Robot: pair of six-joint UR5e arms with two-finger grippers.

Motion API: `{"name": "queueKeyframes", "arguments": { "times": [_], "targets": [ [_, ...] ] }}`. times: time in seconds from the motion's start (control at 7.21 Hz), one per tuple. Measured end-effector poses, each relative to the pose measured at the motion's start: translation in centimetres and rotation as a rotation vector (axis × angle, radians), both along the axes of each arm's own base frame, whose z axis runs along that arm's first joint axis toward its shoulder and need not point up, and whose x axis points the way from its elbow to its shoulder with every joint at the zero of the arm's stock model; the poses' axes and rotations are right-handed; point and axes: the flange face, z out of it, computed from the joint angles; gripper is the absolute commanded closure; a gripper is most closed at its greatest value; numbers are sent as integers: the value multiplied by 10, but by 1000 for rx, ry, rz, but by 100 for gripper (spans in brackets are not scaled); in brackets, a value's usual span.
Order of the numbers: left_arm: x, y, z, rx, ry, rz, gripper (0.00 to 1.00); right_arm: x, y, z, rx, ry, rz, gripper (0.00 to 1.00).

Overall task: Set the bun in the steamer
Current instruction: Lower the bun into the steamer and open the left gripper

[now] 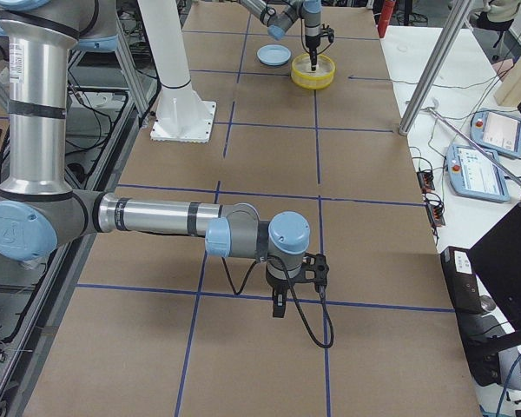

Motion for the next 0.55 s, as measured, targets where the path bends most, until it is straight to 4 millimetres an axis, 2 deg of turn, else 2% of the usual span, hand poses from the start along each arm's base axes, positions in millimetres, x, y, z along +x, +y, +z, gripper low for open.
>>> {"name": "queueKeyframes", "arguments": {
  "times": [0.14, 0.28, 0.42, 0.55],
  "targets": [
    [0, 0, 1, -2, -1, 0, 48, 0, 0, 0, 0, 0, 0, 0],
    [0, 1, 2, -3, -2, 0, 24, 0, 0, 0, 0, 0, 0, 0],
    [0, 1, 2, -4, -2, 0, 7, 0, 0, 0, 0, 0, 0, 0],
    [1, 1, 2, -3, -2, 1, 1, 0, 0, 0, 0, 0, 0, 0]
  ]
}}
